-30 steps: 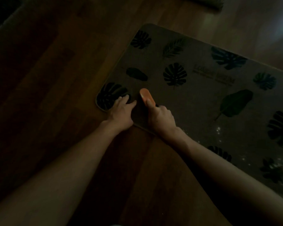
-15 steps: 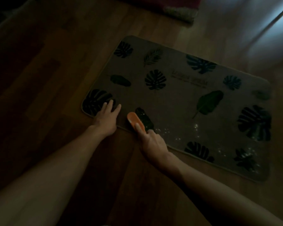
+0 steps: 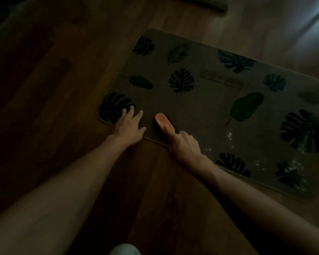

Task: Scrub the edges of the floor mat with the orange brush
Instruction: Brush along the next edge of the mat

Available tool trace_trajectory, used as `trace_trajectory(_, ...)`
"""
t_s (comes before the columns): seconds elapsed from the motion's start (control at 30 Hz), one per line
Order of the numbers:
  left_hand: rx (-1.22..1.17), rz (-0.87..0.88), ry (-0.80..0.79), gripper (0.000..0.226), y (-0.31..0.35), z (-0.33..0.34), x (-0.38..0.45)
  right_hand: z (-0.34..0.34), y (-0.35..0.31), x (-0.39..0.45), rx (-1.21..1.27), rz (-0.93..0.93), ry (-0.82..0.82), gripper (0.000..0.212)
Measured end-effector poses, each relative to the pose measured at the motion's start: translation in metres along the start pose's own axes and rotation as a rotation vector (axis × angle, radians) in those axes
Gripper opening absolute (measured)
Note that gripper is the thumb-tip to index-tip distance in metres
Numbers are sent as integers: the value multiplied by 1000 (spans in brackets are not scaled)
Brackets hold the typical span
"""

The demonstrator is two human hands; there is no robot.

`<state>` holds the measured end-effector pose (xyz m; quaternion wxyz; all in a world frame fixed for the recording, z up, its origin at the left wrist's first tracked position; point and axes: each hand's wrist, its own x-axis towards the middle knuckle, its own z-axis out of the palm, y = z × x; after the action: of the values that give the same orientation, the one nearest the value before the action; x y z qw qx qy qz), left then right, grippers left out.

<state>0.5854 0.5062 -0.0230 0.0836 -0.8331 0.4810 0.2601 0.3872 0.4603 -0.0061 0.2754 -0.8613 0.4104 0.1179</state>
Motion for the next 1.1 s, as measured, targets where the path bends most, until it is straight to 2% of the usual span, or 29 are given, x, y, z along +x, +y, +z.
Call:
trace_trajectory(0.13,-11,-3,-23,74,0,-1,1,-14,-2,41,17,-18,49,58)
trace_trajectory(0.27,-33,4,-63,74,-2,-5,0,-27,-8,52,73,-4,31,51)
trace_trajectory(0.37,-71,26,-69,75,-10,-10,1,-17,-5,24,78,-39,-1,57)
trace_trajectory(0.5,-209,22,26,67,-26,-13,-1,8,0,-29,17,-83,-71,68)
trace_trajectory(0.6,-214,18,57,66,-26,-12,0,16,-2,-49,-4,-143,-128,70)
trace_trajectory(0.7,-198,25,75,67,-23,-12,1,10,-5,-40,-19,-180,-103,63)
trace_trajectory(0.97,-342,23,78,61,-39,-16,3,10,-40,14,-108,-286,-118,59)
trace_trajectory(1.1,-339,33,72,66,-39,-17,1,9,-46,16,-124,-283,-105,60)
